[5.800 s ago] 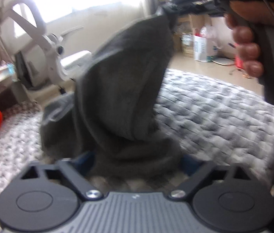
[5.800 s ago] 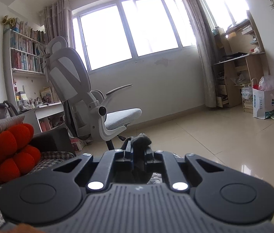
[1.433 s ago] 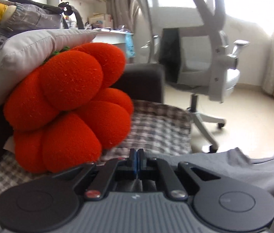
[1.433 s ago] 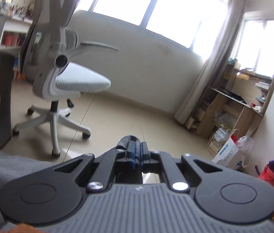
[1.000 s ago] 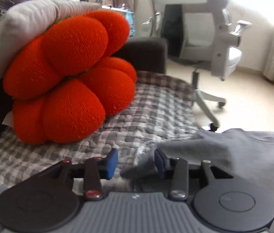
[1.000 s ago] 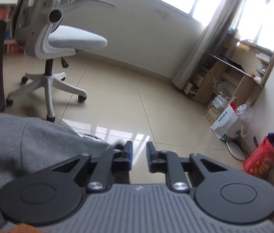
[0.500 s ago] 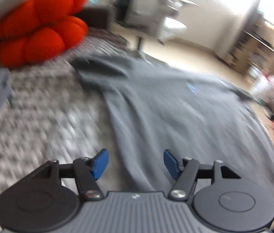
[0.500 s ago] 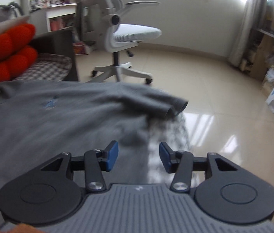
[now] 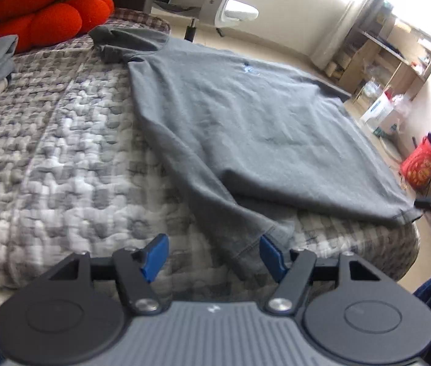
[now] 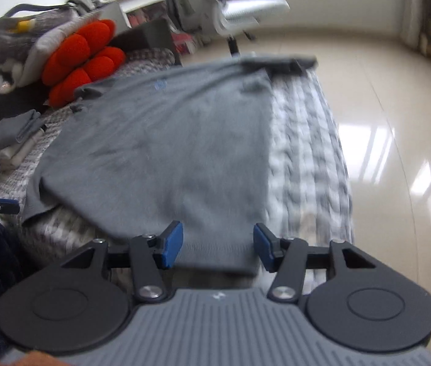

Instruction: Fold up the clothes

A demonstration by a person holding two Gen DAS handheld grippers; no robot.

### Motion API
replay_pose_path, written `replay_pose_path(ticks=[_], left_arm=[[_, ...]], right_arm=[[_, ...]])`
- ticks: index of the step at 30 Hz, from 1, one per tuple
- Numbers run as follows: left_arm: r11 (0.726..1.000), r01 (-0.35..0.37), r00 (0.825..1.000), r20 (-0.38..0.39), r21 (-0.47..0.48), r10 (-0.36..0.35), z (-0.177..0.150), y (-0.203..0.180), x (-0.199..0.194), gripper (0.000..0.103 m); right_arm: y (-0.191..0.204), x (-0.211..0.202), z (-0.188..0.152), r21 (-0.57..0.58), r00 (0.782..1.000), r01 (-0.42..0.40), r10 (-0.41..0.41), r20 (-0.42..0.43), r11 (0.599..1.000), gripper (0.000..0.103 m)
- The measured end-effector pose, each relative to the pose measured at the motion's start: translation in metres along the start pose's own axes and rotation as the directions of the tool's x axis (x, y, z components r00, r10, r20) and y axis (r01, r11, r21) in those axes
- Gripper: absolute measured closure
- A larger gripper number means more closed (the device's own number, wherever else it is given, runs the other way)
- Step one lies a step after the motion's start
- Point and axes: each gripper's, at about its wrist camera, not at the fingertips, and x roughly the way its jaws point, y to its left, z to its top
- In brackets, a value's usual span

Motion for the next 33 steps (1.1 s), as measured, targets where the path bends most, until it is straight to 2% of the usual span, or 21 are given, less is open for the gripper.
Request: replay_pose_path(ticks=[5, 9, 11, 15, 18, 19, 22, 24, 26, 27, 28, 30, 33], left_arm=[[0.999, 0.018, 1.000, -0.013, -0.050, -0.019, -0.002, -0.009, 0.013, 0.036], [0.993, 0.036, 0.999, 0.002, -0.112, -0.036, -0.003, -0.007, 0.013, 0.036], [0.991, 0.041, 0.999, 0.004, -0.129, -0.041, -0.002, -0.005, 0.014, 0.036], [0.988, 0.042, 0.999, 0.011, -0.149, -0.041, -0.004, -0.006, 0.016, 0.036], [0.989, 0.027, 1.000, 0.017, -0.147, -0.024, -0.003, -0.011, 0.019, 0.038], [0.990, 0.013, 1.000, 0.018, -0.142, -0.011, -0.004, -0.014, 0.021, 0.040], [0.992, -0.020, 1.000, 0.019, -0.128, 0.023, -0.003, -0.020, 0.025, 0.058], [0.992, -0.035, 0.999, 0.015, -0.121, 0.037, -0.002, -0.023, 0.027, 0.083], [0.991, -0.038, 0.999, 0.003, -0.127, 0.039, 0.000, -0.022, 0.027, 0.093], [0.991, -0.041, 0.999, 0.003, -0.124, 0.041, 0.001, -0.022, 0.027, 0.097], [0.992, -0.043, 0.999, 0.004, -0.118, 0.044, 0.001, -0.023, 0.026, 0.098], [0.993, -0.035, 0.999, 0.011, -0.114, 0.037, 0.004, -0.021, 0.021, 0.099], [0.991, -0.014, 1.000, 0.024, -0.132, 0.018, 0.010, -0.010, 0.006, 0.100]], right_arm=[[-0.015, 0.003, -0.013, 0.134, 0.999, -0.018, 0.022, -0.029, 0.991, 0.048], [-0.035, -0.008, -0.019, 0.261, 0.997, -0.074, 0.070, 0.026, 0.963, 0.048], [-0.046, -0.008, -0.020, 0.314, 0.997, -0.082, 0.079, 0.020, 0.946, 0.048], [-0.043, -0.004, -0.019, 0.288, 0.999, -0.036, 0.040, -0.008, 0.957, 0.048], [-0.038, -0.002, -0.018, 0.254, 1.000, 0.003, 0.003, -0.021, 0.967, 0.058], [-0.037, -0.002, -0.018, 0.247, 1.000, 0.007, -0.002, -0.021, 0.969, 0.058], [-0.037, -0.002, -0.018, 0.227, 1.000, 0.000, 0.004, -0.016, 0.974, 0.058], [-0.035, -0.003, -0.019, 0.210, 1.000, -0.007, 0.010, -0.012, 0.978, 0.058], [-0.031, -0.003, -0.019, 0.189, 1.000, -0.012, 0.014, -0.010, 0.982, 0.060], [-0.027, -0.002, -0.019, 0.177, 1.000, -0.001, 0.004, -0.013, 0.984, 0.072], [-0.024, -0.001, -0.018, 0.165, 1.000, 0.009, -0.006, -0.016, 0.986, 0.090], [-0.018, -0.001, -0.018, 0.141, 0.999, 0.038, -0.037, -0.009, 0.989, 0.095], [-0.010, -0.007, -0.016, 0.119, 0.997, 0.066, -0.070, 0.030, 0.991, 0.096]])
